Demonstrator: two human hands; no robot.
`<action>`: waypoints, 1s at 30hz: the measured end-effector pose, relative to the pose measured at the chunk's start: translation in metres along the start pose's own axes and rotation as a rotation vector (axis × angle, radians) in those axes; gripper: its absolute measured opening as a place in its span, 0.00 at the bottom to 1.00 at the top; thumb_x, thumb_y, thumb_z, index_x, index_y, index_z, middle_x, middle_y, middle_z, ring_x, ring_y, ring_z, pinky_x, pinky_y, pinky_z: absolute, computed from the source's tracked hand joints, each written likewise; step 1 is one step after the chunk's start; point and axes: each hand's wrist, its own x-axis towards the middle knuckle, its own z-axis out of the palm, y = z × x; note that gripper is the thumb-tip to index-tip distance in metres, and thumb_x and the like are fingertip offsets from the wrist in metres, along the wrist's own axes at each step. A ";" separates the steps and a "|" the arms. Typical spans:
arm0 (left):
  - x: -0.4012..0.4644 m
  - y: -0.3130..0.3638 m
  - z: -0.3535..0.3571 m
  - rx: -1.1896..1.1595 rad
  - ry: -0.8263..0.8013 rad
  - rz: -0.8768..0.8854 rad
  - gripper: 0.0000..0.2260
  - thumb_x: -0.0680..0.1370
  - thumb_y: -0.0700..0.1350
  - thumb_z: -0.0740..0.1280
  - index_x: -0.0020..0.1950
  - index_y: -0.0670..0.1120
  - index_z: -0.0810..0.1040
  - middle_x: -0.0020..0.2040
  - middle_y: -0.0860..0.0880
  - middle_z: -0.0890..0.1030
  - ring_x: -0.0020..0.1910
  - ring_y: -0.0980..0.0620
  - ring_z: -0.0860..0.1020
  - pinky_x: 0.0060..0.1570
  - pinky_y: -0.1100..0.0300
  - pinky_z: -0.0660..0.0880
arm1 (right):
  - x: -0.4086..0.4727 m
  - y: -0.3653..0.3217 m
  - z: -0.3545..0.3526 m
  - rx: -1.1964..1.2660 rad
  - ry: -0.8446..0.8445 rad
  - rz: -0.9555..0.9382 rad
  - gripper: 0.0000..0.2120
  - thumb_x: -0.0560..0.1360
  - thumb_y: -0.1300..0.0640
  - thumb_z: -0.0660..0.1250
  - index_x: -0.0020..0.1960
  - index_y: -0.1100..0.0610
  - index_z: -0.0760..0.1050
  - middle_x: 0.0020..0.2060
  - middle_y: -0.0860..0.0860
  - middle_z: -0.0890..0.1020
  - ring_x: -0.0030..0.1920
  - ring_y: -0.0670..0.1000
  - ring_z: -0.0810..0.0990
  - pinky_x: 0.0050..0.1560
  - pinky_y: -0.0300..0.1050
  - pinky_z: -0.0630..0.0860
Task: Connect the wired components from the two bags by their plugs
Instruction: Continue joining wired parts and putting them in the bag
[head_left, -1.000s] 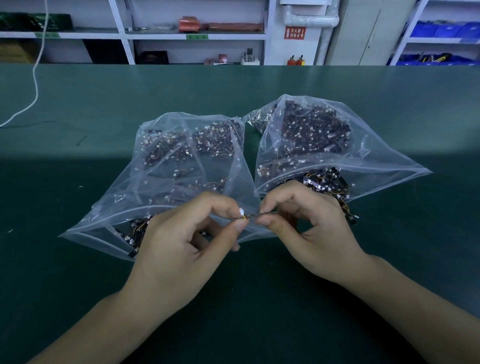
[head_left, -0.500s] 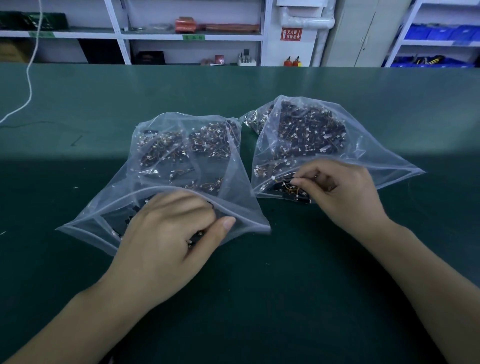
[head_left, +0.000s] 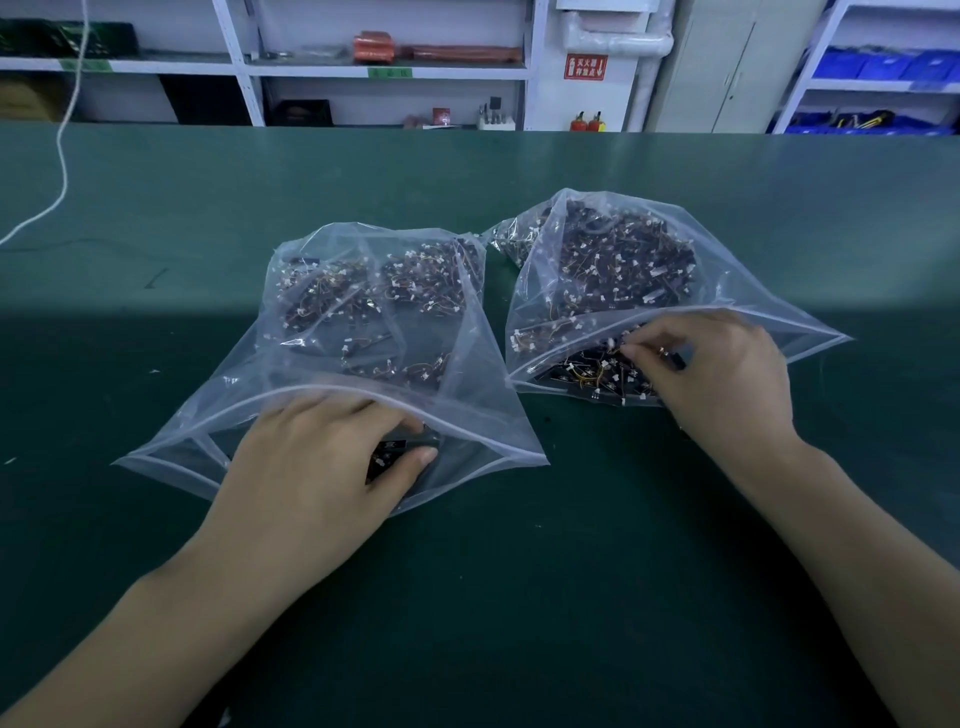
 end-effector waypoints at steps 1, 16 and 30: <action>0.000 -0.001 -0.001 0.007 -0.017 -0.009 0.10 0.79 0.60 0.70 0.52 0.58 0.87 0.48 0.60 0.86 0.48 0.50 0.85 0.48 0.52 0.78 | 0.000 -0.001 0.000 -0.011 -0.015 0.016 0.04 0.75 0.57 0.79 0.47 0.48 0.88 0.37 0.41 0.83 0.42 0.43 0.78 0.46 0.45 0.74; 0.000 -0.002 -0.001 -0.033 0.028 -0.012 0.06 0.75 0.47 0.78 0.49 0.57 0.89 0.44 0.60 0.85 0.45 0.50 0.84 0.38 0.55 0.77 | -0.012 -0.033 -0.001 0.172 -0.099 0.055 0.10 0.74 0.63 0.71 0.39 0.49 0.80 0.25 0.48 0.71 0.30 0.52 0.73 0.36 0.42 0.70; 0.001 0.011 -0.007 -0.416 0.450 0.218 0.02 0.80 0.41 0.76 0.51 0.45 0.89 0.49 0.54 0.87 0.50 0.57 0.84 0.53 0.63 0.78 | -0.027 -0.065 -0.001 0.520 -0.031 -0.234 0.07 0.80 0.63 0.67 0.52 0.58 0.84 0.29 0.46 0.71 0.29 0.45 0.69 0.35 0.34 0.66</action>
